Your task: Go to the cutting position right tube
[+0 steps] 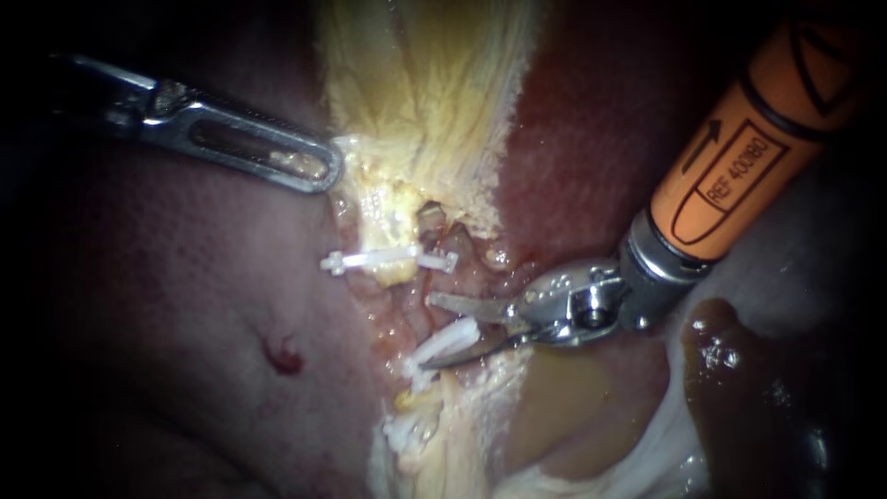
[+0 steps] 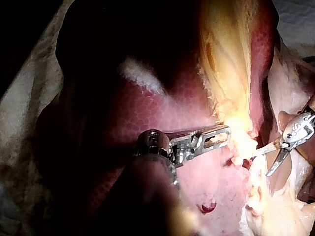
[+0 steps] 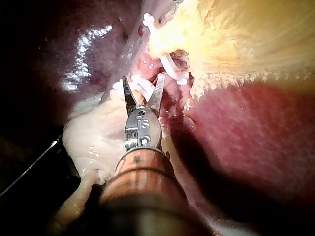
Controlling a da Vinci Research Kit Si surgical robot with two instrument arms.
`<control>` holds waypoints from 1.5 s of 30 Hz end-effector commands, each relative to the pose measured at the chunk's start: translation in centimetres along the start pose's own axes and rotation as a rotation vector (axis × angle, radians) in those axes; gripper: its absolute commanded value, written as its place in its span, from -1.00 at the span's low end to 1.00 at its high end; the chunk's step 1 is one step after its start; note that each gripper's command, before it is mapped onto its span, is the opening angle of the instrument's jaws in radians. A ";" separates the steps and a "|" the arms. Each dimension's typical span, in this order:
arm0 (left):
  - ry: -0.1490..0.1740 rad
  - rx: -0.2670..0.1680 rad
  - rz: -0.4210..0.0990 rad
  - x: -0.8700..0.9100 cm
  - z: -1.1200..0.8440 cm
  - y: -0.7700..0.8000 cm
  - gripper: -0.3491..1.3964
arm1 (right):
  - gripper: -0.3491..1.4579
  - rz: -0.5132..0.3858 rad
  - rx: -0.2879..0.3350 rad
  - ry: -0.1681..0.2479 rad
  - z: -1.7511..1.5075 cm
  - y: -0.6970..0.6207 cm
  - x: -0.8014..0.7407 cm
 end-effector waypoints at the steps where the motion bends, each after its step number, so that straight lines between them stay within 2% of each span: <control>1: 0.000 0.000 0.000 0.00 0.00 0.00 -1.00 | 0.95 0.000 0.000 0.000 0.00 0.00 0.00; 7: 0.000 0.000 0.000 0.00 -0.01 0.00 -1.00 | 0.95 -0.001 0.003 0.000 -0.04 0.00 -0.01; 24: 0.000 0.000 0.000 0.00 -0.01 0.01 -1.00 | 0.95 0.000 -0.003 0.002 -0.45 0.00 -0.16; 37: 0.001 0.000 0.000 0.00 -0.01 0.02 -1.00 | 0.95 0.000 -0.002 0.002 -0.46 0.01 -0.17; 45: 0.000 0.000 0.000 0.00 -0.01 0.02 -1.00 | 0.97 0.016 -0.008 0.011 -0.39 0.06 -0.20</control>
